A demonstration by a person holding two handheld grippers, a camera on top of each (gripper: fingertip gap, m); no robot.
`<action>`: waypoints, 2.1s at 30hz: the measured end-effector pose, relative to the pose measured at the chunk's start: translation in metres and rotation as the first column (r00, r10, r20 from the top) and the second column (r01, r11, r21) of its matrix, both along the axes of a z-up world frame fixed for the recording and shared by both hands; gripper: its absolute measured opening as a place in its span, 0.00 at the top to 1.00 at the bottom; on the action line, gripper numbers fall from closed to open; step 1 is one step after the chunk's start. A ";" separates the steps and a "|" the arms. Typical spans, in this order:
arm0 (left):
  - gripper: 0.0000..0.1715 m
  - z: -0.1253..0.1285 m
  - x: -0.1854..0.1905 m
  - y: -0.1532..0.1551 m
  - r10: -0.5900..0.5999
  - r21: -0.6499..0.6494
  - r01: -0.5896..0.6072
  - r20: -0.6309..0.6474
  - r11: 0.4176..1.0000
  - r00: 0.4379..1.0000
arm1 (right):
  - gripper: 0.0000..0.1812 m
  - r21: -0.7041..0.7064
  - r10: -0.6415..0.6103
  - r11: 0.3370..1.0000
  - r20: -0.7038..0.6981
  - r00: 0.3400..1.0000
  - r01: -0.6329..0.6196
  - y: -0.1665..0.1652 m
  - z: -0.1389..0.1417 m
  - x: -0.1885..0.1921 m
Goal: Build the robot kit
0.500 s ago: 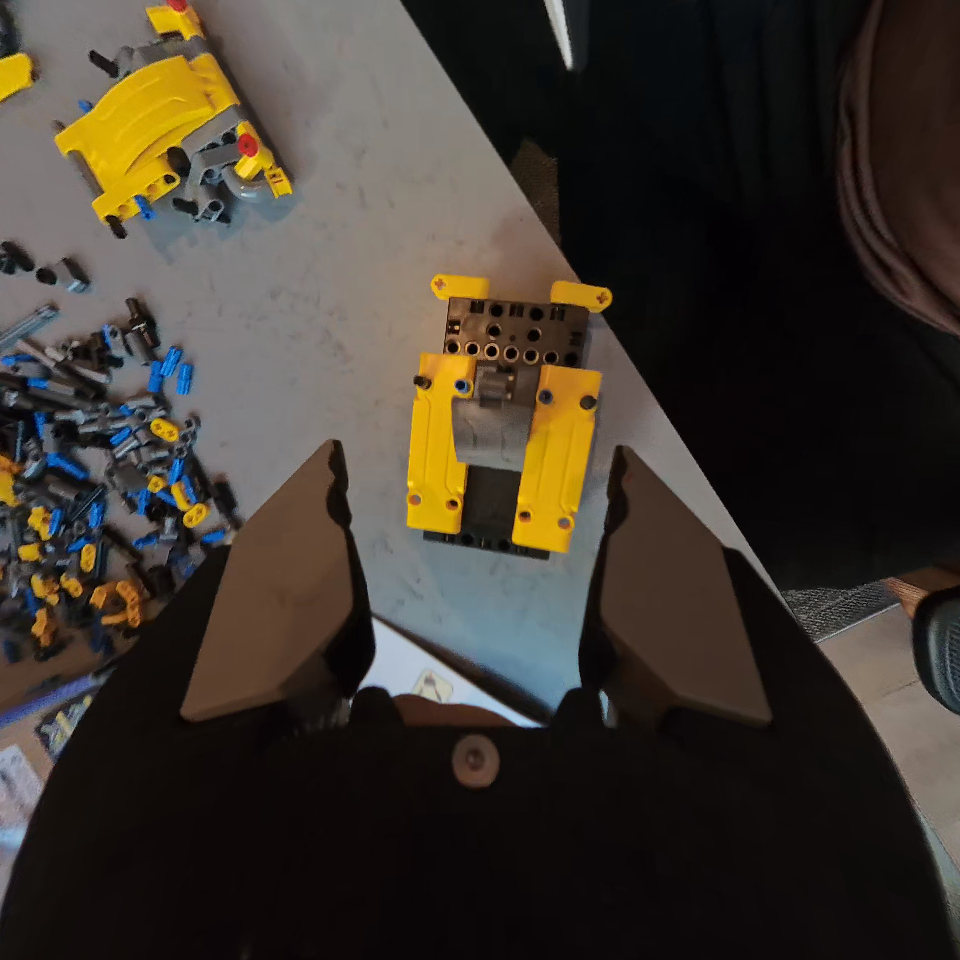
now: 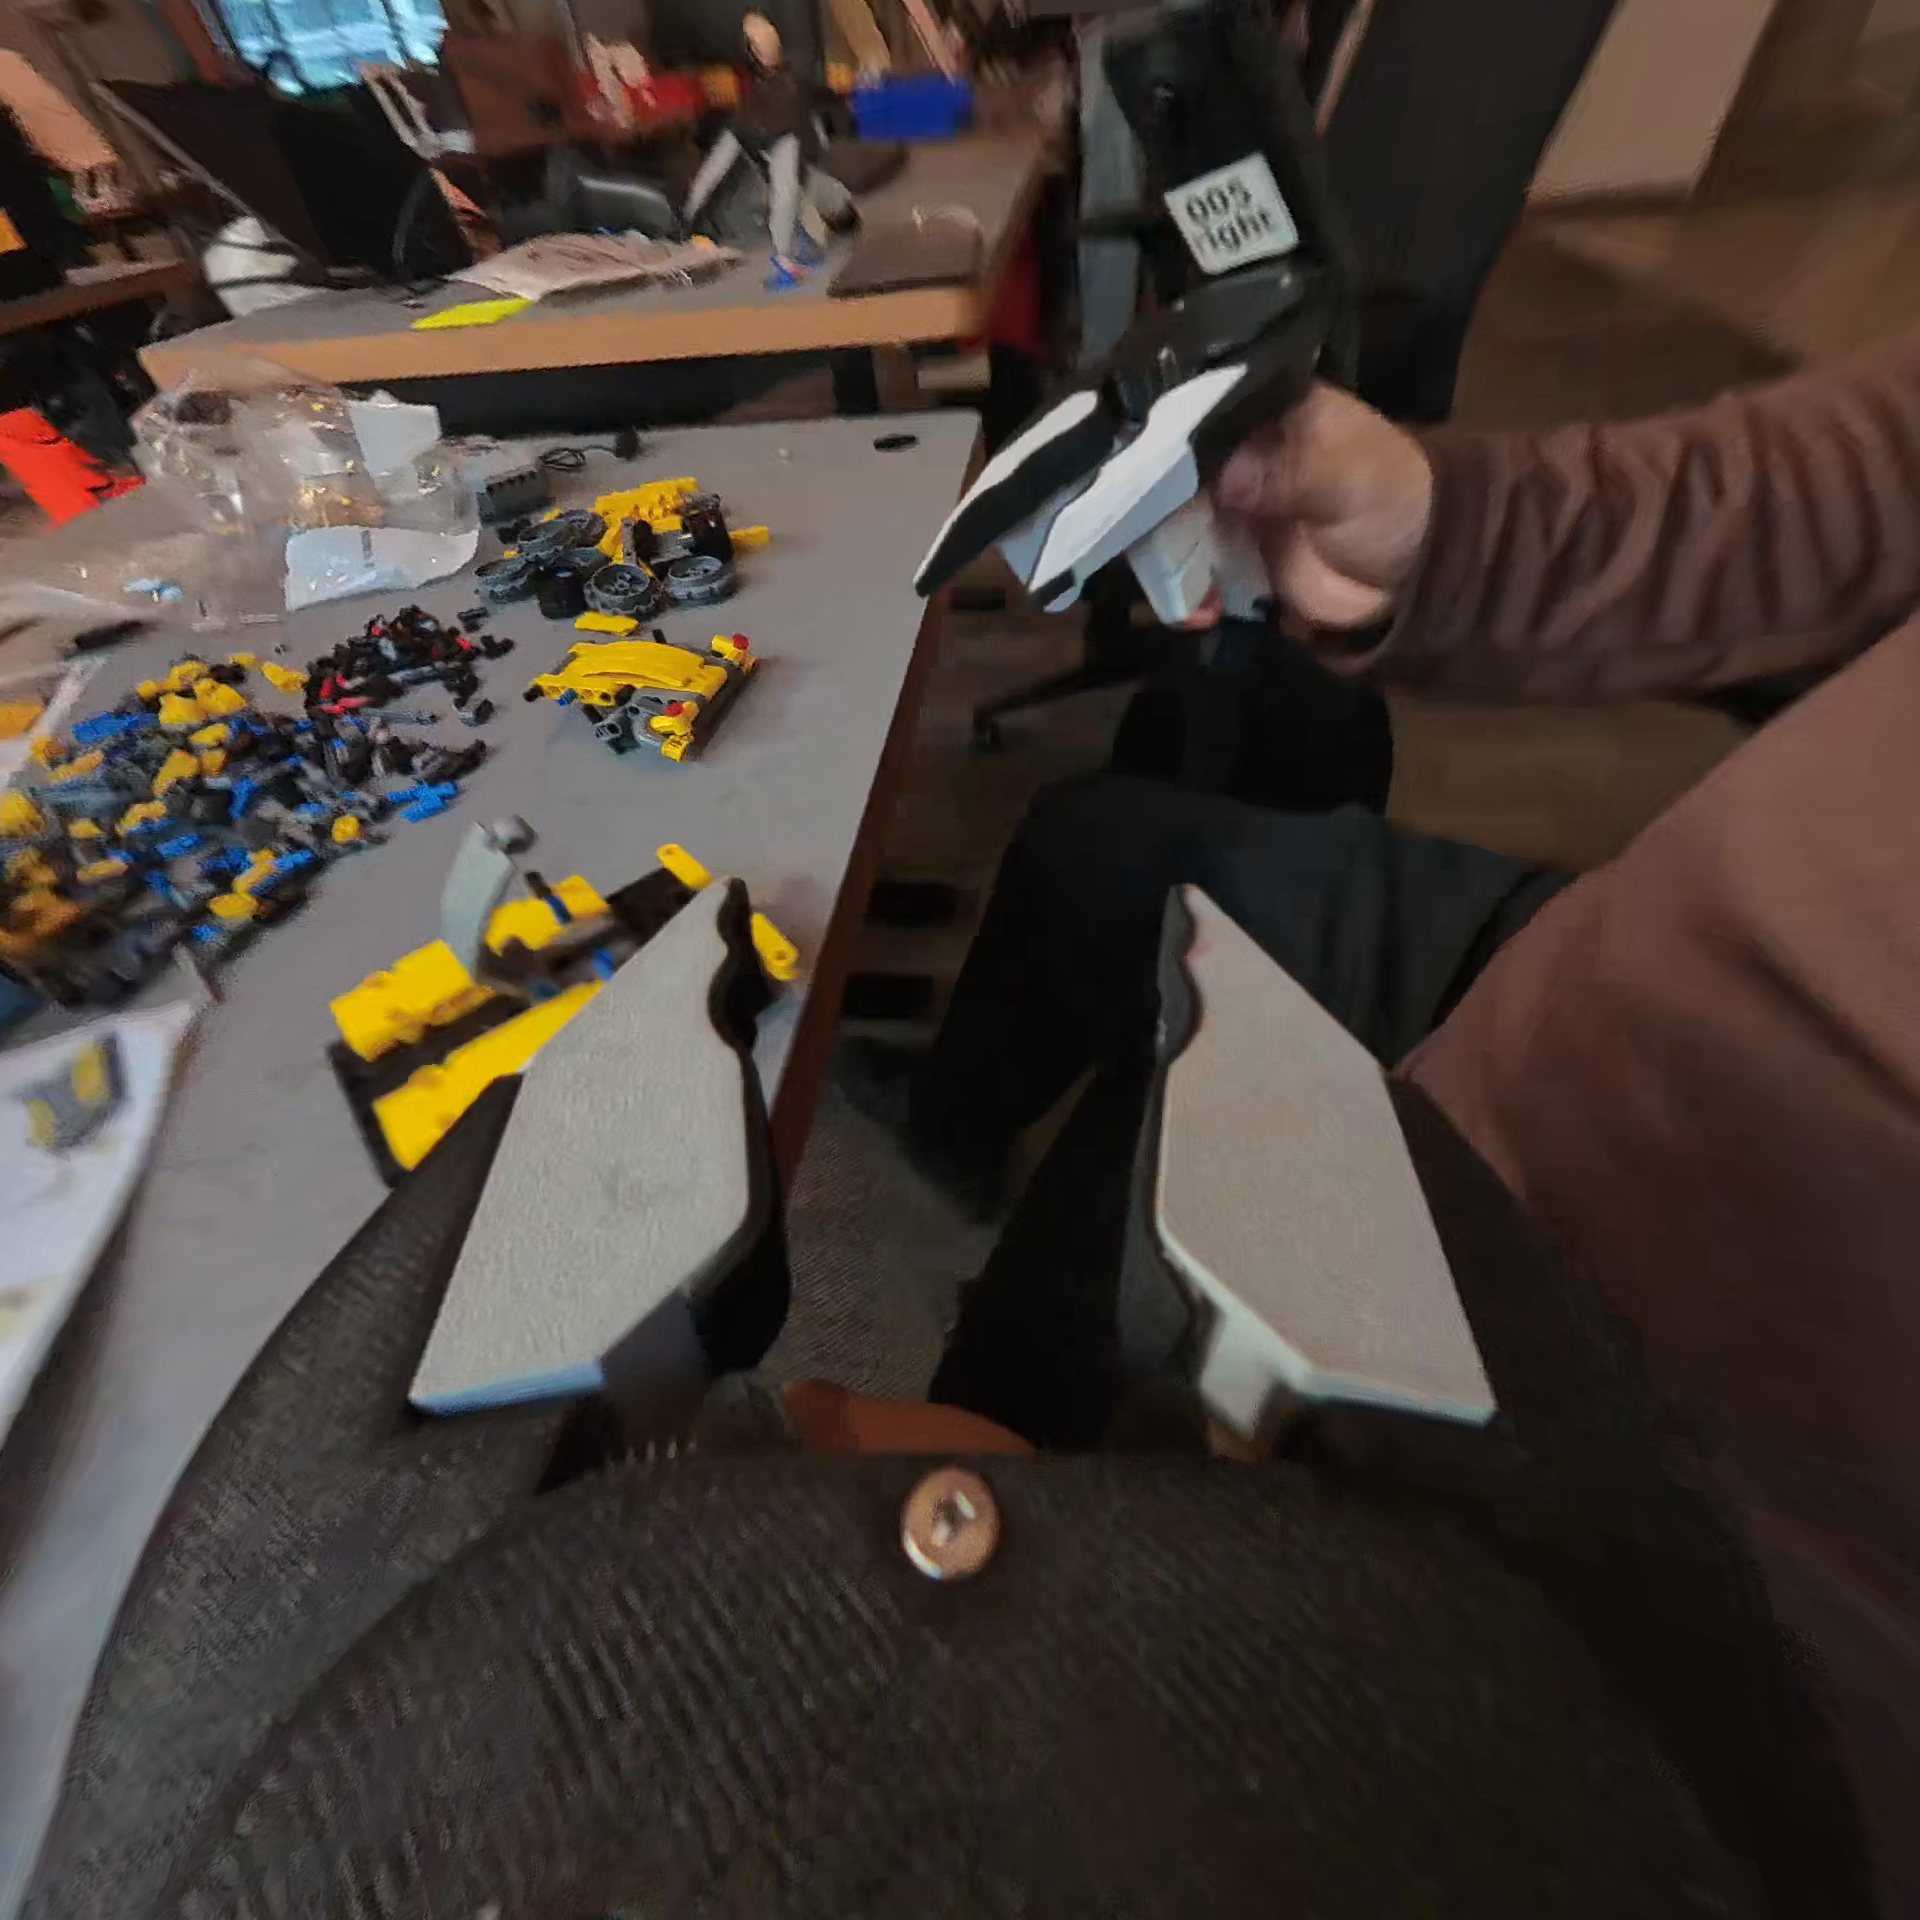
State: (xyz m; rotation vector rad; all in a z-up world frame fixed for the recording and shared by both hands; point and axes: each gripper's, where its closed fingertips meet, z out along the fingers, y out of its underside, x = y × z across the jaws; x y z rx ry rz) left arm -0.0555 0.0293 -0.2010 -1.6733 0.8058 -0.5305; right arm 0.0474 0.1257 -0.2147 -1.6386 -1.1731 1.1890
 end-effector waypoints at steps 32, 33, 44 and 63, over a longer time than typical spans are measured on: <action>0.68 -0.096 -0.033 -0.028 0.542 -0.282 -0.534 -0.058 0.797 0.838 | 0.91 0.019 0.717 0.457 0.583 0.382 -0.889 0.001 -0.016 -0.195; 0.65 -0.085 -0.042 -0.016 0.569 -0.261 -0.564 -0.065 0.783 0.820 | 0.91 -0.060 0.732 0.466 0.586 0.347 -0.883 0.000 -0.017 -0.196; 0.61 -0.057 -0.098 0.063 0.700 -0.130 -0.706 -0.095 0.696 0.708 | 0.90 -0.155 0.673 0.537 0.671 0.310 -0.829 0.007 -0.027 -0.220; 0.61 -0.094 -0.064 0.066 0.351 -0.235 -0.476 -0.425 0.847 0.834 | 0.67 -0.262 0.625 0.781 0.328 0.708 -0.568 -0.001 -0.052 -0.146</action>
